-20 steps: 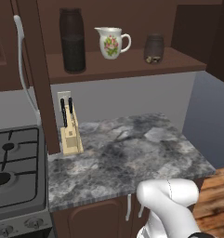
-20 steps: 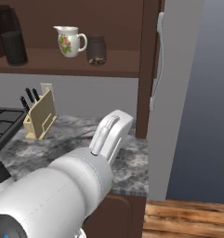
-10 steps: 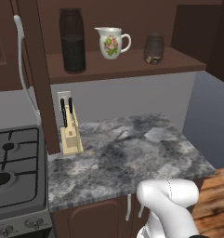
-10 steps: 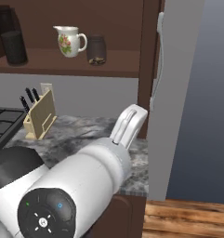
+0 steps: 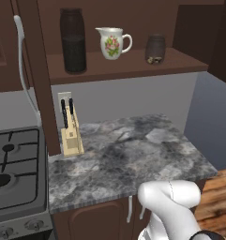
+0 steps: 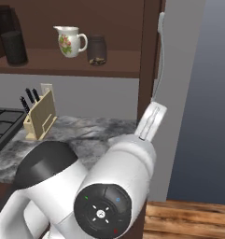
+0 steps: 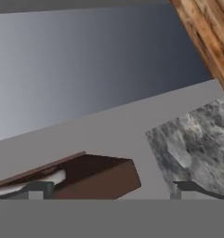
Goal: Pick the jar and jar from the dining table and place them in the open cabinet. Close the cabinet after placing the objects.
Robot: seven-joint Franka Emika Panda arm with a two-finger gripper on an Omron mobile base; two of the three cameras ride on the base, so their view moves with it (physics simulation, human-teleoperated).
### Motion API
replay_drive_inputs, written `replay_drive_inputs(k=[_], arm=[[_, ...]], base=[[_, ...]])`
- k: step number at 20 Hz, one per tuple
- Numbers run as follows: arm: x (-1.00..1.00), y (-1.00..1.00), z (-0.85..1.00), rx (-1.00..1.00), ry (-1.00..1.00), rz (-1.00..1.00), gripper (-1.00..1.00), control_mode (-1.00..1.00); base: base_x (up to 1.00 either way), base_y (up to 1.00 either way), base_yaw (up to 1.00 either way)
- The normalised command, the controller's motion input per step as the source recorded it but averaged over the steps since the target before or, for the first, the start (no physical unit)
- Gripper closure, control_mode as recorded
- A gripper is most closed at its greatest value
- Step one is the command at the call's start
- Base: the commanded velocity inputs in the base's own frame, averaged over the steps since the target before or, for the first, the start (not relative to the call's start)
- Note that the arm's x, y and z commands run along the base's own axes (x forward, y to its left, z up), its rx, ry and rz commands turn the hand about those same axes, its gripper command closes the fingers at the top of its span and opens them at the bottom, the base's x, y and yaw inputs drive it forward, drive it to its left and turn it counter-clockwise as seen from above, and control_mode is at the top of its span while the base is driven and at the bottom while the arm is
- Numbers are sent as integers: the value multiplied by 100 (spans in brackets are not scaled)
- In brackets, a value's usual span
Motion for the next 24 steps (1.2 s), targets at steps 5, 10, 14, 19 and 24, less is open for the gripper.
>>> replay_drive_inputs(k=[5,10,14,19,24], arm=[[34,-25,-1,0,1,8,-100,-100],[28,-19,-10,0,-1,10,-100,-100],[26,-13,-9,0,-9,16,-100,-100],[33,-12,-9,0,-7,12,-100,-100],[33,-12,-3,1,-2,11,-100,-100]], base=[[0,0,0],[0,0,0],[0,0,0],[0,0,0],[0,0,0]])
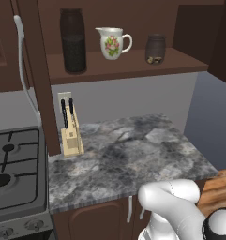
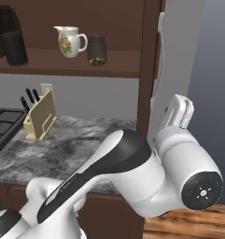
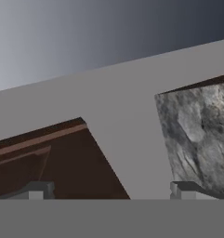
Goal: Pick the jar and jar from the dining table and place them in the open cabinet. Close the cabinet after placing the objects.
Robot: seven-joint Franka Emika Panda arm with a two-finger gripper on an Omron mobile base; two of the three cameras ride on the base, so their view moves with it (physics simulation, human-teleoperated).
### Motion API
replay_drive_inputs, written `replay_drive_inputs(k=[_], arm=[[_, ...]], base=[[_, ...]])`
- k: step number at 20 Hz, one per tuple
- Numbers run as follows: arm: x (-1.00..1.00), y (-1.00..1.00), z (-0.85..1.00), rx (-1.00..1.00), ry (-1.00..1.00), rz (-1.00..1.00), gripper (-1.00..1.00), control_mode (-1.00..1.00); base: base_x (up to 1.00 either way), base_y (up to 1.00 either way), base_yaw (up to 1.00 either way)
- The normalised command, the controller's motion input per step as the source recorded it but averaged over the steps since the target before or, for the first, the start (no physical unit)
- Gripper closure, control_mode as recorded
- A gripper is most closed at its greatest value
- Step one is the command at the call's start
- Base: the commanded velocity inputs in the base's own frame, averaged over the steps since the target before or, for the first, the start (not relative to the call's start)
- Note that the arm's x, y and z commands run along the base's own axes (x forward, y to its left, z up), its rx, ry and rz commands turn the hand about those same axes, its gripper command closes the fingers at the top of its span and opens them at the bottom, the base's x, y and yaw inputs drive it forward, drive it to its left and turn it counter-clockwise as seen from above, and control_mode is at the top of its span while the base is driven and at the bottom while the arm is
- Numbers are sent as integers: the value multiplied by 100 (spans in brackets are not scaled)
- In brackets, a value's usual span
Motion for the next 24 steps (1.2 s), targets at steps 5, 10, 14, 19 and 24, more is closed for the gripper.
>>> replay_drive_inputs(k=[5,10,14,19,24], arm=[[18,-2,0,0,-2,10,-100,-100],[0,1,0,0,-8,10,-100,-100],[0,6,1,0,-10,7,-100,-100],[2,13,0,0,-6,1,-100,-100],[7,14,3,0,-2,1,-100,-100]], base=[[0,0,0],[0,0,0],[0,0,0],[0,0,0],[0,0,0]])
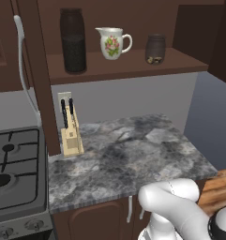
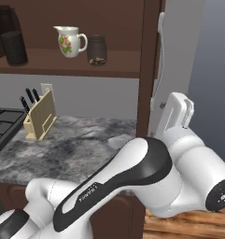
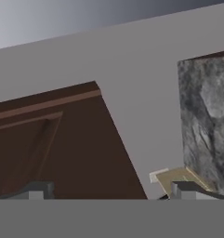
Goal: Pick the jar and jar from the dining table and place them in the open cabinet. Close the cabinet after placing the objects.
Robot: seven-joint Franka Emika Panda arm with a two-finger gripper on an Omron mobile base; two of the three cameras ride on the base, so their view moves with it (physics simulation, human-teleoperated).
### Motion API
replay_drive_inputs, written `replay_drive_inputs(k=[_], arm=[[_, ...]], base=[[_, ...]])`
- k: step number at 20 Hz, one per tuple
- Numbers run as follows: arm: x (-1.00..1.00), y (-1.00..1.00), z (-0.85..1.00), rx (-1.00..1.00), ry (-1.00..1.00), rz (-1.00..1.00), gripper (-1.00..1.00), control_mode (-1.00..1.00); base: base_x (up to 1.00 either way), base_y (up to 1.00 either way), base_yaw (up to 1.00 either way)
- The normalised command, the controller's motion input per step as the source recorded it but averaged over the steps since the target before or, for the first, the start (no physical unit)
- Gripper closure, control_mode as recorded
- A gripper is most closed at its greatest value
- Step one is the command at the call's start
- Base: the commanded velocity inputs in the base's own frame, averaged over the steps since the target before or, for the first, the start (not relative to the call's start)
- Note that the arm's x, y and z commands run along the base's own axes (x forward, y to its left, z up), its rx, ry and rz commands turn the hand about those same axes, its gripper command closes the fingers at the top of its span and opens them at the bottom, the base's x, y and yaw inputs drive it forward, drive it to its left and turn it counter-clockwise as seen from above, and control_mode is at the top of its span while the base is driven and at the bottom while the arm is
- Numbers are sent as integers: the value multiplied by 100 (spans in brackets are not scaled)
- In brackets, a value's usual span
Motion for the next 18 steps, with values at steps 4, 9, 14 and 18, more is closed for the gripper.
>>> replay_drive_inputs(k=[4,9,14,18], arm=[[0,16,6,0,-10,1,-100,-100],[-4,17,15,0,-13,3,-100,-100],[-13,18,17,0,-7,6,-100,-100],[-10,23,12,-3,-6,2,-100,-100]], base=[[0,0,0],[0,0,0],[0,0,0],[0,0,0]])
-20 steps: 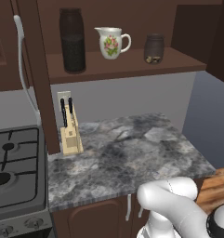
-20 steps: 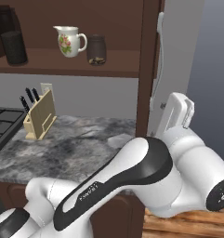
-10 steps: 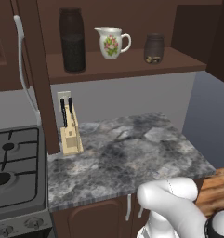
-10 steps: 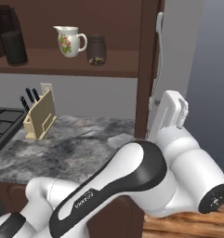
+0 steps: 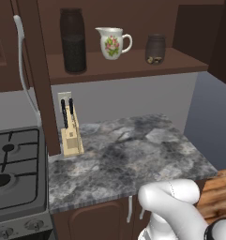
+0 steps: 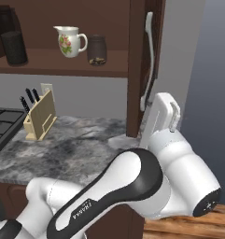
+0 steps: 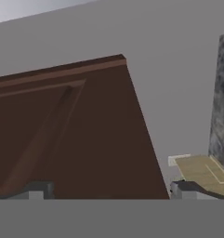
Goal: Pick the jar and jar from the dining table and place them in the open cabinet. Close the cabinet after placing the objects.
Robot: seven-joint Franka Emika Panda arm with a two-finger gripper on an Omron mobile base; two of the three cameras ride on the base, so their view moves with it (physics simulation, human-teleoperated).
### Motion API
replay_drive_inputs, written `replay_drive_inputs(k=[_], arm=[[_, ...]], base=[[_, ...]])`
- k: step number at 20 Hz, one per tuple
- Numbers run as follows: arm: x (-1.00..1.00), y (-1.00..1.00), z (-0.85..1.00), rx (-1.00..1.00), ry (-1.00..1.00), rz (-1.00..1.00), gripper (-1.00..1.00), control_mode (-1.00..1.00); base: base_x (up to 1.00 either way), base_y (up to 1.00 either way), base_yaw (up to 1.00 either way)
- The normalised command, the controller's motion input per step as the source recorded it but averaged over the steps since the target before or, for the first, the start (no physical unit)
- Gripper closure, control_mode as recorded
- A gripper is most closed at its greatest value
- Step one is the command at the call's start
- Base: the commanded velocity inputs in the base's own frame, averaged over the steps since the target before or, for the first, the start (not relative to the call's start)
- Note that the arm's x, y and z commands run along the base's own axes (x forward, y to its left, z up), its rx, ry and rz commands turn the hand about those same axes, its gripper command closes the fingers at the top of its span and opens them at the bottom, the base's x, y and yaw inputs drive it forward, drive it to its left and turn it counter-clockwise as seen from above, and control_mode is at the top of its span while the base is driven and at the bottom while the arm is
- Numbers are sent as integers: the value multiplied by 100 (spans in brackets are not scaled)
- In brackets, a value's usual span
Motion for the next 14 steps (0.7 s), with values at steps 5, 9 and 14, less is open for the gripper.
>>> replay_drive_inputs(k=[5,9,14], arm=[[-1,28,11,-5,-1,0,-100,-100],[0,34,13,-8,0,0,-100,-100],[-1,39,11,-11,-1,0,-100,-100]], base=[[0,0,0],[0,0,0],[0,0,0]])
